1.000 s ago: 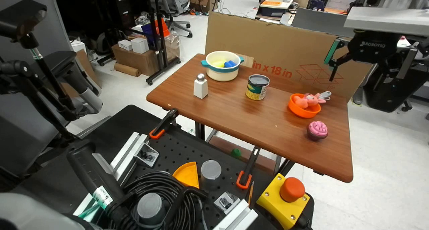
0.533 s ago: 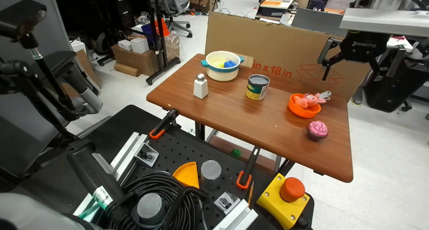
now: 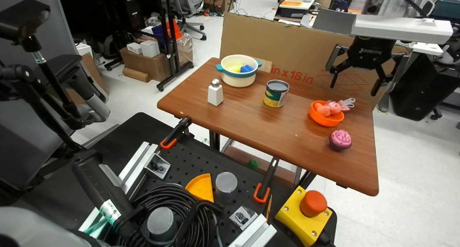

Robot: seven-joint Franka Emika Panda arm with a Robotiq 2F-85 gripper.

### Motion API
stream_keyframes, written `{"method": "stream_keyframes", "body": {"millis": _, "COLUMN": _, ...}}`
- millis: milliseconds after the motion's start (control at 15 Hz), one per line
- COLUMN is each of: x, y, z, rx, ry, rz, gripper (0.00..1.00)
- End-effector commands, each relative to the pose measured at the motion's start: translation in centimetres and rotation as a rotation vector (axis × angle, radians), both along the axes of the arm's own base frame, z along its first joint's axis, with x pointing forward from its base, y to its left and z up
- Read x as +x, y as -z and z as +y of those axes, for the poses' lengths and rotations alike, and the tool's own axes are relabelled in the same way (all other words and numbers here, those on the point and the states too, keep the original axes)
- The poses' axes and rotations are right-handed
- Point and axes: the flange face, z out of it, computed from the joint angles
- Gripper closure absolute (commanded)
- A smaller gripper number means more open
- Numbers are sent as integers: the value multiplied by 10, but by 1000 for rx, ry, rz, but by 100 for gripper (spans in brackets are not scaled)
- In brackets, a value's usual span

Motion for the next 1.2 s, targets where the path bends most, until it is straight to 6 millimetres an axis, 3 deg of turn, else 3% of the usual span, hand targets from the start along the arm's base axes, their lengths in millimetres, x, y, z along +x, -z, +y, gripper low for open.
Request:
{"method": "stream_keyframes", "body": {"millis": 0, "x": 11, "y": 10, "z": 4, "rx": 27, "ry": -52, "rz": 61, "gripper": 0}}
{"method": "stream_keyframes", "body": {"millis": 600, "x": 18, "y": 21, "z": 11, "rx": 33, "ry": -104, "rz": 157, "gripper": 1}}
{"method": "stream_keyframes", "body": {"millis": 733, "x": 20, "y": 24, "z": 12, "rx": 35, "ry": -112, "rz": 177, "gripper": 25}}
{"method": "stream_keyframes", "body": {"millis": 800, "x": 22, "y": 26, "z": 13, "rx": 31, "ry": -118, "rz": 190, "gripper": 26}}
{"method": "stream_keyframes", "body": {"millis": 1133, "x": 29, "y": 40, "z": 11, "rx": 37, "ry": -146, "rz": 245, "gripper": 64}}
